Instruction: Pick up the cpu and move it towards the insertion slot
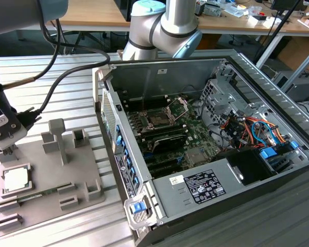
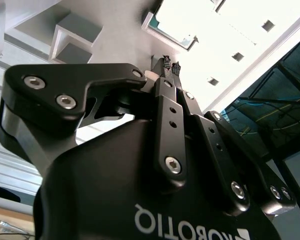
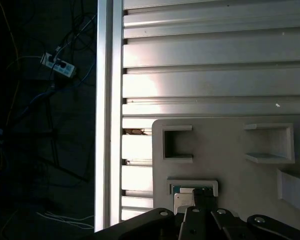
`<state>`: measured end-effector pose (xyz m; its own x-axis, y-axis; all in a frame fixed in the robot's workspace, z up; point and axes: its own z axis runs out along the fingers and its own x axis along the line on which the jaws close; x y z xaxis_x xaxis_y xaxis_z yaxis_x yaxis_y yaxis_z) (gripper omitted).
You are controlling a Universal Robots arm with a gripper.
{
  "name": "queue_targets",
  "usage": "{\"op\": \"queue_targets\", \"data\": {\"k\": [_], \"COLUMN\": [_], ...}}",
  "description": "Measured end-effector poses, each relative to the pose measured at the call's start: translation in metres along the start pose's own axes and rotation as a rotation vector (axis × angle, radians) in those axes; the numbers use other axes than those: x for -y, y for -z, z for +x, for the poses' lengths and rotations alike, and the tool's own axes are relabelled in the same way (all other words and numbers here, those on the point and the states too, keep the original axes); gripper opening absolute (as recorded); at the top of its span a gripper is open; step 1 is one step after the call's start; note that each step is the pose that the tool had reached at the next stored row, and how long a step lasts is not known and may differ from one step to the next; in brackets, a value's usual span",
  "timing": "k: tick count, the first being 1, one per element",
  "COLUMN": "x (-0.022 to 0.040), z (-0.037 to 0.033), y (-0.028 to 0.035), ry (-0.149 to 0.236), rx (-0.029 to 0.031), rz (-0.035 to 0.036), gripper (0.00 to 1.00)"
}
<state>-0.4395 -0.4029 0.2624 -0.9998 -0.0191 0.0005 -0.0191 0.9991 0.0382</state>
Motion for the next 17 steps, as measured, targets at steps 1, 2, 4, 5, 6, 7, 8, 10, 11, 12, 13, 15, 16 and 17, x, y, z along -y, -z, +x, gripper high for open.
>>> {"op": "queue_targets", "data": {"k": [1, 2, 4, 5, 6, 7, 8, 10, 11, 12, 13, 15, 16, 17], "x": [0.0, 0.0, 0.0, 0.0, 0.0, 0.0, 0.0, 0.0001, 0.0001, 0.0001, 0.0001, 0.0001, 0.0001, 0.0002], "z": [0.0001, 0.0002, 0.0003, 0.0004, 0.0005, 0.0007, 0.0008, 0.001, 0.0012, 0.0012, 0.0013, 0.0014, 0.0015, 0.0016], "y": [-0.0001, -0.0004, -0.0008, -0.0009, -0.0013, -0.0016, -0.0018, -0.0023, -0.0027, -0.003, -0.0032, -0.0041, -0.0044, -0.0046], "ry": [0.0, 0.0, 0.0, 0.0, 0.0, 0.0, 0.0, 0.0, 0.0, 0.0, 0.0, 0.0, 0.0, 0.0], "rx": [0.0, 0.0, -0.0001, -0.0001, 0.0, 0.0, -0.0001, 0.0, -0.0001, -0.0001, -0.0001, -0.0001, -0.0001, -0.0001], "rz": [0.0, 0.0, 0.0, 0.0, 0.0, 0.0, 0.0, -0.0001, 0.0, 0.0, 0.0, 0.0, 0.0, 0.0], "gripper": [0.11, 0.11, 0.11, 0.11, 0.11, 0.11, 0.11, 0.11, 0.11, 0.11, 0.11, 0.11, 0.11, 0.11]}}
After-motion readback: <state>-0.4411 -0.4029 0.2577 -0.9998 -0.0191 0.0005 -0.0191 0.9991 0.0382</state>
